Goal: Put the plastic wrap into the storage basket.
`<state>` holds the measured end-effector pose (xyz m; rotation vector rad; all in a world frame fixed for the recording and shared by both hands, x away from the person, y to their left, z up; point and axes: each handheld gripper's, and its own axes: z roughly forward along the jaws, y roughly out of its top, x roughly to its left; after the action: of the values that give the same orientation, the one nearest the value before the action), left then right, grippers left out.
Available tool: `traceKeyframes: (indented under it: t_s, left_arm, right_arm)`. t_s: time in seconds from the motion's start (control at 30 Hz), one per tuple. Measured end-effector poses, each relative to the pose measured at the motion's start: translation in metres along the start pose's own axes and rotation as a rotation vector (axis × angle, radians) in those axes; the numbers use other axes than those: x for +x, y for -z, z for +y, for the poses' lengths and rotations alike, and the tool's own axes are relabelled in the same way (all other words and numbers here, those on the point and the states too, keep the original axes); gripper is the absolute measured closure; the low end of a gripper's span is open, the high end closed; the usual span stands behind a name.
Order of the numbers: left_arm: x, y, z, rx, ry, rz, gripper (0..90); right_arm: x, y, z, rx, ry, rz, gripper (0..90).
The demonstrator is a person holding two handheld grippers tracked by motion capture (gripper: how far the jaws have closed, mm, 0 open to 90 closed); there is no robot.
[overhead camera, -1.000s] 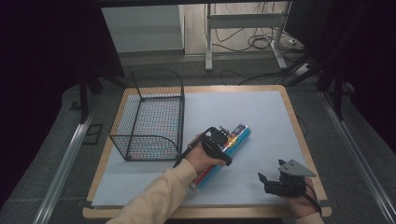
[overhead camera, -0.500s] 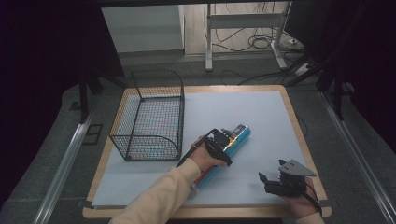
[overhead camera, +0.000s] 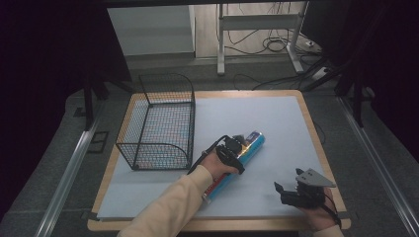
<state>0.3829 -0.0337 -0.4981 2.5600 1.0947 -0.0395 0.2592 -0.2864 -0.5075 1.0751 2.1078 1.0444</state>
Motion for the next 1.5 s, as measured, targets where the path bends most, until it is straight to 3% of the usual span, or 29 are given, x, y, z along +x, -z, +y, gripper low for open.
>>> traceKeyframes:
  t_s: [0.07,0.17,0.3,0.57,0.77,1.17,1.5]
  left_arm:
    - [0.002,0.001,0.0,0.012,-0.011,-0.015,30.9]
    - [0.004,0.007,0.0,0.029,-0.037,-0.001,31.1]
    - [0.005,0.019,0.001,0.011,-0.034,-0.002,31.3]
    - [0.001,0.043,0.007,-0.019,-0.071,-0.022,31.4]
    - [-0.002,0.058,0.012,-0.033,-0.094,-0.012,31.5]
    - [-0.001,0.06,0.016,-0.053,-0.098,-0.021,31.6]
    - [0.002,0.074,0.027,-0.081,-0.094,-0.019,31.6]
  right_arm:
    - [0.0,0.0,0.0,-0.002,0.003,0.0,10.8]
    - [0.0,0.0,0.0,-0.003,0.005,0.0,10.8]
    - [-0.001,0.0,0.001,-0.006,0.007,-0.001,10.8]
    - [0.0,0.0,0.001,-0.006,0.006,-0.003,10.9]
    - [-0.001,0.0,0.001,-0.006,0.002,-0.004,10.9]
    - [-0.001,0.001,0.001,-0.007,0.002,-0.007,10.9]
    - [-0.001,0.0,0.0,-0.006,0.006,-0.003,10.9]
